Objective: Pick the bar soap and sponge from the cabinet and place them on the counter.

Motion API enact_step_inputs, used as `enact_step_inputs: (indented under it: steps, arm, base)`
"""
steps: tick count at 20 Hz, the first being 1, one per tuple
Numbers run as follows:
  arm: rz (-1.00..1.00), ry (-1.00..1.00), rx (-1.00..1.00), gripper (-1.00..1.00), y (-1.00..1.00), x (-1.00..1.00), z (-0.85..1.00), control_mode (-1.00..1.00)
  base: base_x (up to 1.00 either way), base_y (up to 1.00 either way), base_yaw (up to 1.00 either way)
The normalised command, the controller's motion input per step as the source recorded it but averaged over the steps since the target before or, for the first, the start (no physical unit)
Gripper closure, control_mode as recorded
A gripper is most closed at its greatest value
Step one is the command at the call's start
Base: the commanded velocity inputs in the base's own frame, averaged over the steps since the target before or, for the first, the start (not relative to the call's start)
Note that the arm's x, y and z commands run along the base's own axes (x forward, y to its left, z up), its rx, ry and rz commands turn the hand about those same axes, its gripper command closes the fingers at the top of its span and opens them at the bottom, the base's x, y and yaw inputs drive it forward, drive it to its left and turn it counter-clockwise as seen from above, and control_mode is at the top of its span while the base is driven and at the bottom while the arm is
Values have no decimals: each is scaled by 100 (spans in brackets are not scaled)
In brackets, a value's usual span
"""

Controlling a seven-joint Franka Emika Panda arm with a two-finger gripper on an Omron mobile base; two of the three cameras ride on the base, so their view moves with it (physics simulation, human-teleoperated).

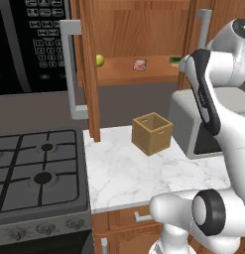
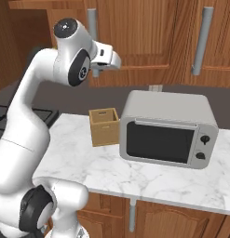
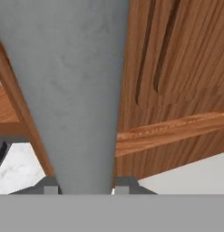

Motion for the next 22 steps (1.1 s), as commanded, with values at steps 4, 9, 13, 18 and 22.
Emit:
enact_step_inputs:
  steps: [4, 9, 13, 18, 22]
  arm:
    - [7, 11, 9, 100, -62, -27, -2, -100]
    - [0, 0, 1, 100, -70, -67, -3, -100]
    - [-1, 0, 1, 100, -86, -80, -8, -100]
    - [-5, 0, 0, 100, -82, -70, -11, -100]
    - [-10, 0, 0, 100, -87, -46, -17, -100]
  base:
    - [0, 0, 0]
    - [0, 0, 0]
    - [0, 0, 0]
    - [0, 0, 0]
    - [0, 0, 0]
